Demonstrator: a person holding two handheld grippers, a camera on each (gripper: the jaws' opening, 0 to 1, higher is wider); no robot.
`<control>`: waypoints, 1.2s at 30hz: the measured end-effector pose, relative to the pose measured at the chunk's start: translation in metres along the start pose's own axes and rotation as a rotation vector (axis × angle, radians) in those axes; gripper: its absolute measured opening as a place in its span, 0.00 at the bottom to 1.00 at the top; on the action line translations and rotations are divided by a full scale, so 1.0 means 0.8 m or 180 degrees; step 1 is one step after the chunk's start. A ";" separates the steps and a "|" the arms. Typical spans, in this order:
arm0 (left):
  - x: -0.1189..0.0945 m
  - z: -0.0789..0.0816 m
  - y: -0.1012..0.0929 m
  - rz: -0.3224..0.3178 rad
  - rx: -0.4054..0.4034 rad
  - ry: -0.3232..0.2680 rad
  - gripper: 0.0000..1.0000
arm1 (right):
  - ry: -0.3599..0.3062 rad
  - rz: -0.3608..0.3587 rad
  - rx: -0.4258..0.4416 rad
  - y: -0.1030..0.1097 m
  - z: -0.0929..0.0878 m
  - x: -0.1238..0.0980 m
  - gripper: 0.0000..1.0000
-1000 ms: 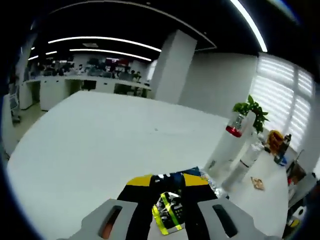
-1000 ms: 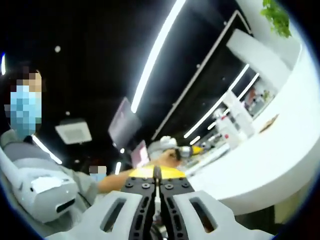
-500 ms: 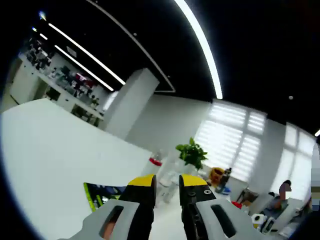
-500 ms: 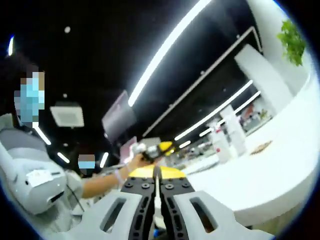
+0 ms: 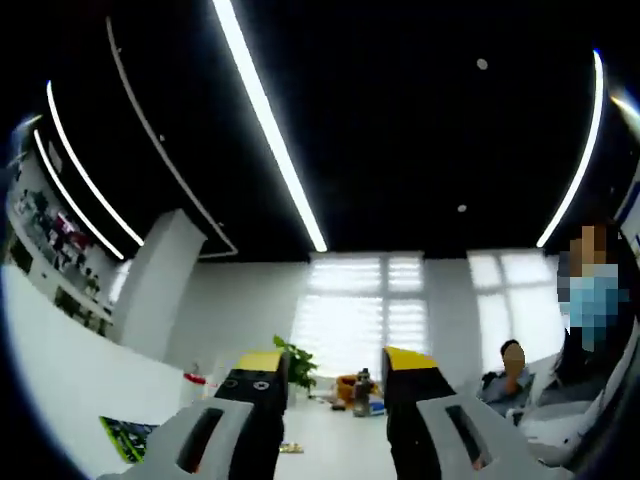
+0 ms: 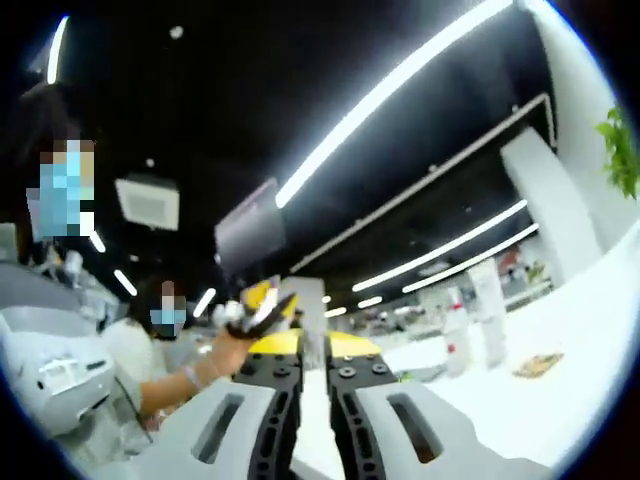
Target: Arrange the skincare products in the storage area until every visible bottle or jar stands upright without overlapping.
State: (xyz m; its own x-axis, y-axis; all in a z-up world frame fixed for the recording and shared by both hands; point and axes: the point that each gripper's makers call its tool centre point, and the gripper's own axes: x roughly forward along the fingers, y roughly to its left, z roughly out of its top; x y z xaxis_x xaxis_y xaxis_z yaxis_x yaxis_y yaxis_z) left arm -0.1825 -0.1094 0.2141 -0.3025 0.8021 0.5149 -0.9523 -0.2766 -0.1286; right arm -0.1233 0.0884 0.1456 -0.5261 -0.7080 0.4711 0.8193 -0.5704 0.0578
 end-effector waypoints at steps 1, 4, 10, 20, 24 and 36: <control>-0.001 -0.005 -0.005 0.0018 0.0076 0.0056 0.64 | 0.0023 0.0029 0.0002 -0.001 0.000 0.006 0.16; -0.005 -0.018 -0.006 0.0167 0.0405 0.0222 0.89 | 0.0077 0.0092 -0.0003 -0.002 -0.001 0.020 0.30; -0.020 -0.064 -0.003 0.0423 0.1048 0.0754 1.00 | -0.0092 0.0061 -0.0139 -0.014 0.008 0.065 0.85; -0.046 -0.113 0.034 0.1205 0.0682 0.0787 0.99 | 0.0254 0.0150 -0.0171 -0.044 -0.015 0.133 1.00; -0.062 -0.105 0.070 0.1863 0.0328 0.0497 0.97 | 0.0776 0.0327 -0.0188 -0.045 -0.051 0.157 1.00; -0.078 -0.107 0.115 0.2536 0.0617 0.0629 0.92 | 0.1937 0.0447 -0.0501 -0.094 -0.175 0.184 1.00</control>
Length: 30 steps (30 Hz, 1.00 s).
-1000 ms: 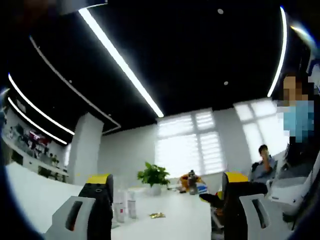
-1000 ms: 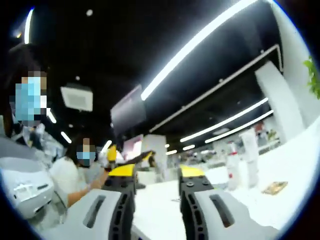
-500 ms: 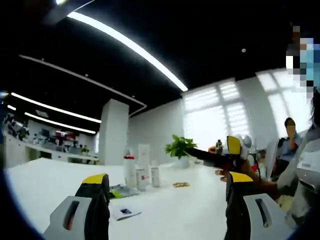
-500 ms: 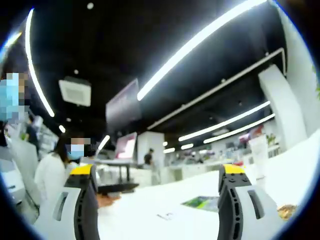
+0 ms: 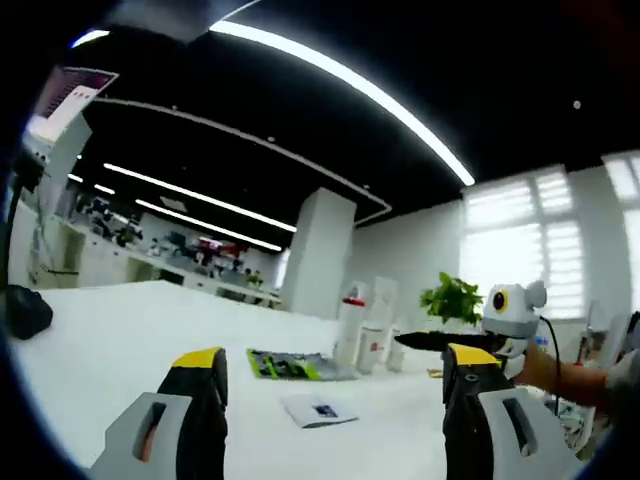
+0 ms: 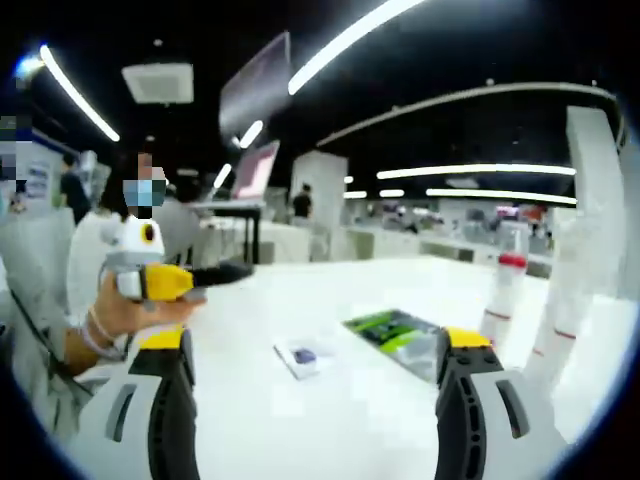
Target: Arrange the skincare products in the storage area until every visible bottle or jar stands upright without overlapping.
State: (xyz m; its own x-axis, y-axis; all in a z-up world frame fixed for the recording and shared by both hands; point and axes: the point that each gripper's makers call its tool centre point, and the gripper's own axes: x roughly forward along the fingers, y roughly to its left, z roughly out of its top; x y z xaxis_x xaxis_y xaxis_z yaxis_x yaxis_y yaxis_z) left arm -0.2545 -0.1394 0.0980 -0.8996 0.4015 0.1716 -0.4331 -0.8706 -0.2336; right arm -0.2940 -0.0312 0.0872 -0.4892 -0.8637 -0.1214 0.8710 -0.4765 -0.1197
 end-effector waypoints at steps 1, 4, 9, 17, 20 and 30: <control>0.000 0.001 0.000 0.0049 0.0059 -0.0023 0.92 | 0.0086 0.0026 0.0011 0.000 -0.010 0.006 1.00; 0.002 -0.003 0.000 0.0107 0.0154 0.0009 0.92 | 0.0310 0.0051 0.0134 -0.003 -0.034 0.023 1.00; 0.000 -0.014 0.004 0.0183 0.0165 0.0143 0.92 | 0.0391 0.0013 0.0374 -0.019 -0.045 0.043 1.00; -0.002 -0.020 0.012 0.0427 0.0405 0.0235 0.92 | 0.0604 0.0032 0.0196 -0.021 -0.059 0.056 1.00; -0.003 -0.020 0.010 0.0437 0.0434 0.0244 0.92 | 0.0646 0.0078 0.0108 -0.014 -0.062 0.057 1.00; -0.009 -0.025 0.026 0.0709 0.0507 0.0336 0.92 | 0.0769 0.0362 -0.0008 0.017 -0.070 0.072 0.97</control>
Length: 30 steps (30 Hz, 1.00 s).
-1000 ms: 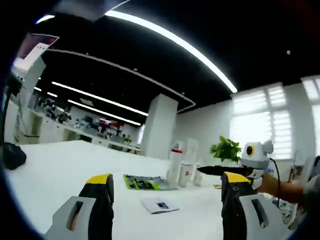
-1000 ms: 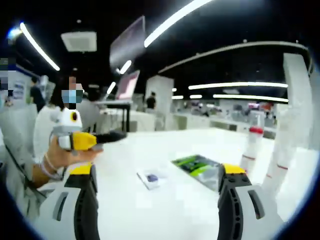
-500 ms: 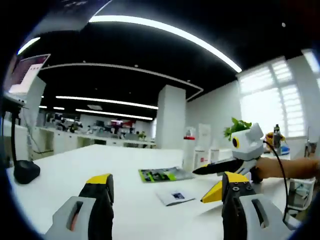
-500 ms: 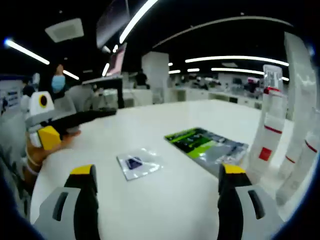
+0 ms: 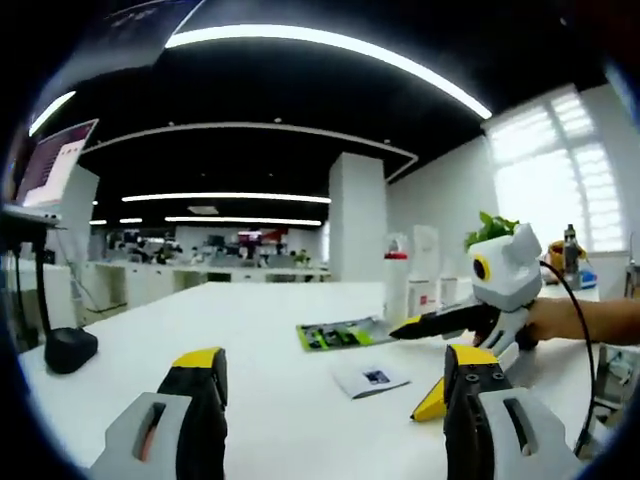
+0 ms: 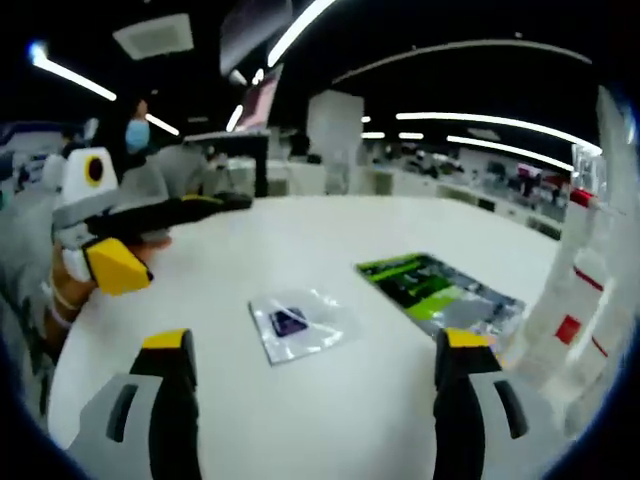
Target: Arrange the skincare products in the storage area until every visible bottle or jar stands upright without overlapping.
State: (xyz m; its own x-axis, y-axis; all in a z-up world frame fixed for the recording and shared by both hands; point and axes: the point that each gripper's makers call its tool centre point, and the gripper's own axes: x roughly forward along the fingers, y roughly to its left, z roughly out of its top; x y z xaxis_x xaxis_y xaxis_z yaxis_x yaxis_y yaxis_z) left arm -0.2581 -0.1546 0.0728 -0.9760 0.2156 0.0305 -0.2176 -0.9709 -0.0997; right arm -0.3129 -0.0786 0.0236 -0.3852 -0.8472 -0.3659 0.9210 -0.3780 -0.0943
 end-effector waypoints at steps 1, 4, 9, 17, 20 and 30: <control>-0.001 0.001 0.002 0.0023 0.0005 -0.0020 0.92 | 0.0023 0.0038 0.0038 0.004 0.000 0.003 0.97; -0.002 -0.002 0.007 0.0074 0.0001 0.0014 0.90 | 0.0063 0.0155 0.0146 0.010 0.000 0.014 0.94; 0.000 -0.009 0.010 0.0061 -0.0021 0.0132 0.88 | 0.0046 0.0120 0.0116 0.004 0.009 0.021 0.84; 0.003 -0.009 0.017 0.0145 -0.0049 0.0134 0.88 | -0.0016 0.0023 0.0108 0.004 0.015 0.018 0.42; 0.004 -0.008 0.018 0.0133 -0.0103 0.0129 0.88 | -0.0008 0.0037 0.0099 0.005 0.015 0.019 0.40; 0.007 -0.012 0.021 0.0183 -0.0052 0.0180 0.87 | -0.0035 0.0213 0.0027 0.026 0.014 0.022 0.14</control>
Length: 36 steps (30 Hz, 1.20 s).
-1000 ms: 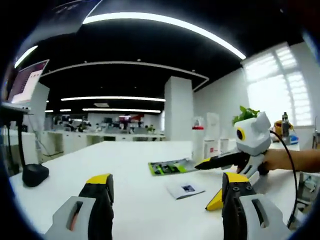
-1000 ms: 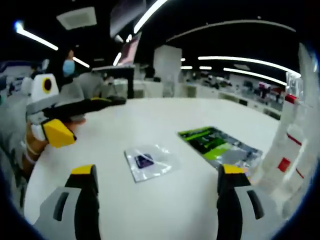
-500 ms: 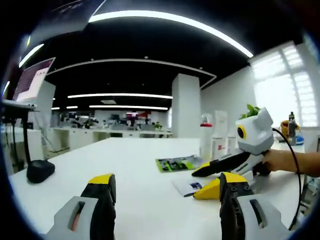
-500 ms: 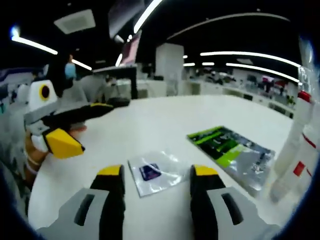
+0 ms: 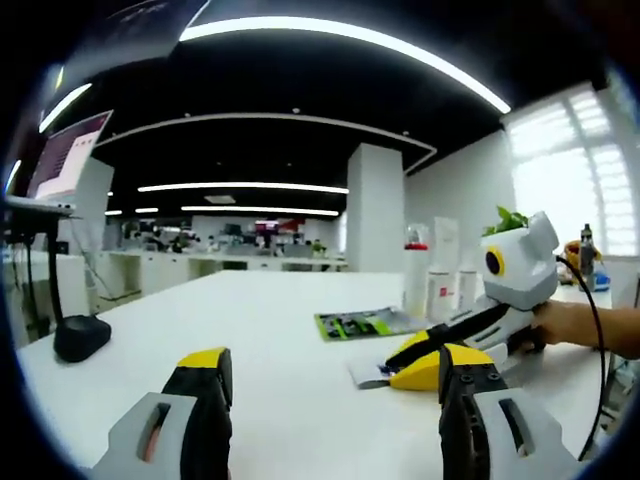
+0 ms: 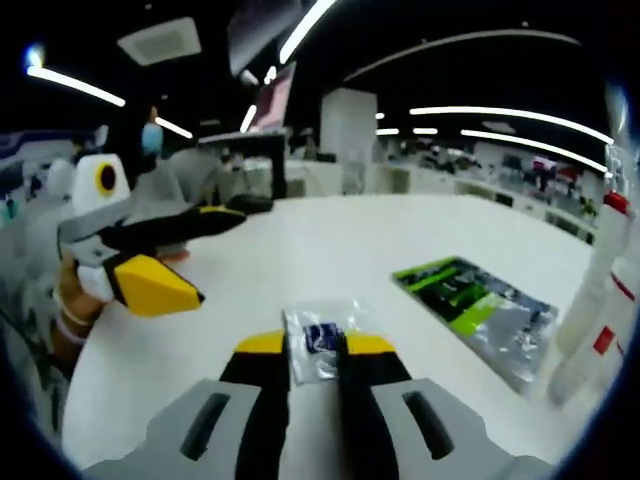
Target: Arrange the skincare products in the storage area until every visible bottle or jar stands upright without overlapping.
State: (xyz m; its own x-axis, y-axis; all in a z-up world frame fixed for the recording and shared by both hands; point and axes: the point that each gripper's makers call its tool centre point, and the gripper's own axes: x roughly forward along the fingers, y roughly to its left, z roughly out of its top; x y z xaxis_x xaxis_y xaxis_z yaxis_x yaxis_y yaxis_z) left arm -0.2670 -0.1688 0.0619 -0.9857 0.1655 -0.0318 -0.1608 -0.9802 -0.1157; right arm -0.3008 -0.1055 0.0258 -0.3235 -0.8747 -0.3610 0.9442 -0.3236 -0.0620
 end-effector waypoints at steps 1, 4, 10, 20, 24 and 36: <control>0.000 0.000 0.000 0.0001 -0.0009 0.0005 0.87 | -0.0008 0.0018 -0.0006 0.003 0.000 0.000 0.12; 0.000 -0.001 0.001 0.0002 -0.0026 0.0013 0.87 | -0.0011 0.0113 0.0017 0.009 -0.002 0.001 0.01; 0.000 0.000 0.001 0.0002 -0.0026 0.0004 0.87 | 0.0015 0.0115 0.0166 0.007 -0.004 0.000 0.00; -0.002 0.000 0.000 -0.0029 -0.0048 -0.0015 0.87 | 0.0023 0.0123 0.0478 0.005 -0.002 -0.008 0.00; -0.002 -0.001 0.000 -0.0029 -0.0040 0.0009 0.87 | -0.0239 0.0112 0.0633 -0.002 0.023 -0.023 0.00; 0.003 -0.014 -0.008 -0.0059 0.0170 0.0214 0.88 | -0.0880 0.0550 0.0987 0.015 0.083 -0.065 0.00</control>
State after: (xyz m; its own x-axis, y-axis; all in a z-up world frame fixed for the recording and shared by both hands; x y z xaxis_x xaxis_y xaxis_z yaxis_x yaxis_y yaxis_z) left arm -0.2678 -0.1608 0.0518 -0.9772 0.1889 -0.0970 -0.1833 -0.9810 -0.0638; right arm -0.2768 -0.0881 0.1054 -0.2069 -0.9753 -0.0768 0.9361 -0.2202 0.2745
